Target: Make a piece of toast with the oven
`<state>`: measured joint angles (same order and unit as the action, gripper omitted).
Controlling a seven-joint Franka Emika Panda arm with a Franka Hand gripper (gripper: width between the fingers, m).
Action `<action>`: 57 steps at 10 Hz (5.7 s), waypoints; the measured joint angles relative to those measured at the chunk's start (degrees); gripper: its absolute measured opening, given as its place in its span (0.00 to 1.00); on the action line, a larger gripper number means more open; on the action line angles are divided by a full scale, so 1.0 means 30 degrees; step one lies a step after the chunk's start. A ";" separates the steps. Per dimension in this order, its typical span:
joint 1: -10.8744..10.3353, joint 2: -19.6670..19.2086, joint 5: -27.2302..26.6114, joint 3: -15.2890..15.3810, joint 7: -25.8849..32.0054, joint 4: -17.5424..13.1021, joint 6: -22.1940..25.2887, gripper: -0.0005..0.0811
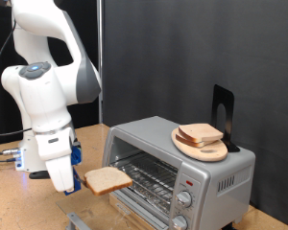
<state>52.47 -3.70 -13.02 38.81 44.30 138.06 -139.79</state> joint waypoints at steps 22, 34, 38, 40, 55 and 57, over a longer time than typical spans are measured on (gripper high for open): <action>-0.1146 -0.0290 0.3091 0.0377 -0.1918 0.2130 -0.3600 0.49; -0.1877 0.2291 -0.1471 0.3053 0.3005 0.3420 -0.7434 0.49; -0.3673 0.2461 -0.5995 0.3089 1.1010 0.3897 -0.9304 0.49; -0.3643 0.2562 -0.5045 0.3345 1.0100 0.3921 -0.9302 0.49; 0.0464 0.3579 0.6124 0.6339 -0.1910 0.3933 -0.6976 0.49; 0.0465 0.3579 0.6085 0.6322 -0.1911 0.3866 -0.6427 0.49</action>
<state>53.87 7.03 5.23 57.77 38.57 149.66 -159.08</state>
